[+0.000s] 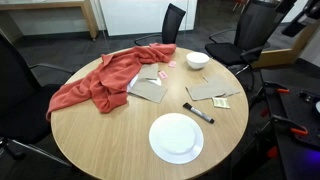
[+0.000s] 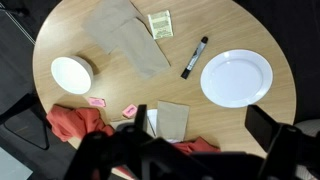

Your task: Place the bowl in the middle of the table

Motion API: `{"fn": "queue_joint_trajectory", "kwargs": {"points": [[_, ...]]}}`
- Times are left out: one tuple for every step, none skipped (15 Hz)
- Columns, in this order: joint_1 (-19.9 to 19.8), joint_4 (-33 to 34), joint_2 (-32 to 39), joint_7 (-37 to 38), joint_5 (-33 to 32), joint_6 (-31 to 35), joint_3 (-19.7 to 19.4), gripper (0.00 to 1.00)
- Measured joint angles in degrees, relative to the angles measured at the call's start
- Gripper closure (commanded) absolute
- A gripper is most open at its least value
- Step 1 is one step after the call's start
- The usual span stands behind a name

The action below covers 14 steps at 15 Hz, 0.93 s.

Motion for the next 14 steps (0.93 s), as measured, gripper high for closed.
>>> {"fn": "queue_joint_trajectory", "kwargs": {"points": [[0.00, 0.00, 0.00, 0.00, 0.00, 0.00, 0.00, 0.00], [0.00, 0.00, 0.00, 0.00, 0.00, 0.00, 0.00, 0.00], [0.00, 0.00, 0.00, 0.00, 0.00, 0.00, 0.00, 0.00], [0.00, 0.00, 0.00, 0.00, 0.00, 0.00, 0.00, 0.00], [0.00, 0.00, 0.00, 0.00, 0.00, 0.00, 0.00, 0.00], [0.00, 0.00, 0.00, 0.00, 0.00, 0.00, 0.00, 0.00], [0.00, 0.00, 0.00, 0.00, 0.00, 0.00, 0.00, 0.00], [0.00, 0.00, 0.00, 0.00, 0.00, 0.00, 0.00, 0.00], [0.00, 0.00, 0.00, 0.00, 0.00, 0.00, 0.00, 0.00], [0.00, 0.00, 0.00, 0.00, 0.00, 0.00, 0.00, 0.00], [0.00, 0.00, 0.00, 0.00, 0.00, 0.00, 0.00, 0.00], [0.03, 0.00, 0.01, 0.00, -0.12, 0.00, -0.04, 0.00], [0.03, 0.00, 0.01, 0.00, -0.46, 0.00, -0.12, 0.00], [-0.04, 0.02, 0.01, 0.00, -0.94, 0.00, -0.28, 0.00]]}}
